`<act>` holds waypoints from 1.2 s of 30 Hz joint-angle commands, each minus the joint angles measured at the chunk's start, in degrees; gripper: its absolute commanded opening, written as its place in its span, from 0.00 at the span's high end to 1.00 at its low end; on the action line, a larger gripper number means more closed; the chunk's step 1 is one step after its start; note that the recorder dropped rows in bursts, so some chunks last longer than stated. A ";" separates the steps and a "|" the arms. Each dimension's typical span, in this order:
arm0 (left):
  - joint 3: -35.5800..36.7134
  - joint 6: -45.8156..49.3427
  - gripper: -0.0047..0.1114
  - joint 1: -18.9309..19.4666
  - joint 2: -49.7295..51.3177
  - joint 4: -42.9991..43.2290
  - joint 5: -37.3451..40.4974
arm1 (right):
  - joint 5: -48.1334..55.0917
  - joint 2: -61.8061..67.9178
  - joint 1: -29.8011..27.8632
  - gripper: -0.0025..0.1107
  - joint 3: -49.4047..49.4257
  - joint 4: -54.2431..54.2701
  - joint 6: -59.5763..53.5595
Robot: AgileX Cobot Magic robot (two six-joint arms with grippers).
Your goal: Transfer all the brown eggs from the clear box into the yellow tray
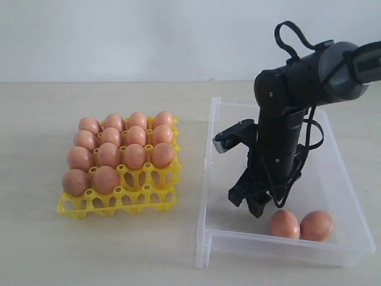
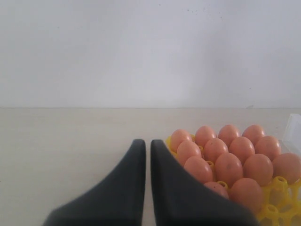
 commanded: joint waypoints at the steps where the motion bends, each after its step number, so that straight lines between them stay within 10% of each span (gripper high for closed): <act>1: 0.22 0.01 0.93 0.12 -0.17 -0.30 -0.83 | 2.98 3.35 0.09 0.53 1.63 -4.35 1.12; 10: 0.22 0.01 0.93 0.12 -0.17 -0.30 -0.83 | -4.21 -0.11 0.09 0.73 0.38 -12.37 8.12; 18: 0.22 0.01 0.93 0.12 -0.17 -0.30 -0.83 | -31.21 -15.12 -0.13 0.98 12.82 -12.82 17.49; 26: 0.22 0.01 0.93 0.12 -0.17 -0.30 -0.83 | -34.63 -23.99 -0.13 0.98 25.25 -17.44 16.28; 31: 0.22 0.01 0.93 0.12 -0.17 -0.30 -0.83 | -29.82 -23.99 -0.13 0.82 25.17 -16.05 10.60; 36: 0.22 0.01 0.93 0.12 -0.17 -0.30 -0.83 | -26.49 -23.99 -0.13 0.33 24.85 -15.94 12.23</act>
